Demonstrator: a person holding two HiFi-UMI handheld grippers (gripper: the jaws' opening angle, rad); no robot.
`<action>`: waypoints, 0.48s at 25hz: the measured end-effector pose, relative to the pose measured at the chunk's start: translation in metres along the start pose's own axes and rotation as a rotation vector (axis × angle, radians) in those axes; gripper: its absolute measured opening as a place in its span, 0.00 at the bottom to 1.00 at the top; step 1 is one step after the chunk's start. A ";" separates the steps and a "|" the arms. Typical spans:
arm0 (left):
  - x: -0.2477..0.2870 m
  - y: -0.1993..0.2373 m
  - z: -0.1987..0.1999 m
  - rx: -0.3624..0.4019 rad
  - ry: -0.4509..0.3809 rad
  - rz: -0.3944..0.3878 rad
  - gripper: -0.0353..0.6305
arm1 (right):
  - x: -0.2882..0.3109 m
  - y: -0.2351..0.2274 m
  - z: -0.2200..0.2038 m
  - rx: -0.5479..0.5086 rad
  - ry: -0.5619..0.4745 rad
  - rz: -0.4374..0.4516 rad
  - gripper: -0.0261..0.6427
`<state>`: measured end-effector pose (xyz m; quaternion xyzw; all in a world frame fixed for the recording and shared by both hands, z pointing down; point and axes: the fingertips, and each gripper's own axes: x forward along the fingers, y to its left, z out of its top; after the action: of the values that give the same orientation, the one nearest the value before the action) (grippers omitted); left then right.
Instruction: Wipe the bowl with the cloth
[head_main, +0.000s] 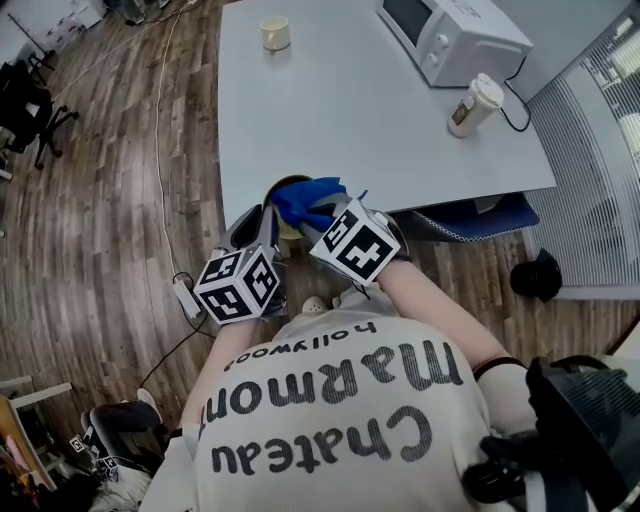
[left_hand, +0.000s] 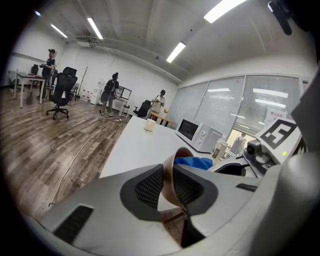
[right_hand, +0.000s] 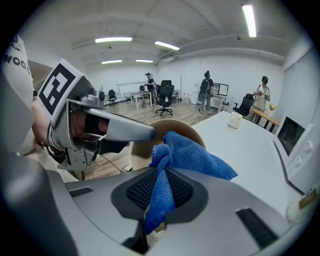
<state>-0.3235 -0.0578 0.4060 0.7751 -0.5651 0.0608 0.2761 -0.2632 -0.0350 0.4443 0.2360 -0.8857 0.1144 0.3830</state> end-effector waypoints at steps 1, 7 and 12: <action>0.002 -0.002 -0.001 -0.002 0.004 -0.006 0.15 | -0.001 -0.004 -0.001 -0.002 -0.003 -0.010 0.10; 0.016 -0.013 -0.013 -0.015 0.052 -0.030 0.15 | -0.008 -0.025 -0.012 -0.038 -0.001 -0.046 0.10; 0.042 -0.019 -0.013 -0.003 0.094 -0.029 0.15 | -0.010 -0.058 -0.011 -0.019 -0.017 -0.046 0.10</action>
<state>-0.2885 -0.0826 0.4267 0.7790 -0.5404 0.0921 0.3045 -0.2210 -0.0772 0.4463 0.2537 -0.8844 0.0950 0.3802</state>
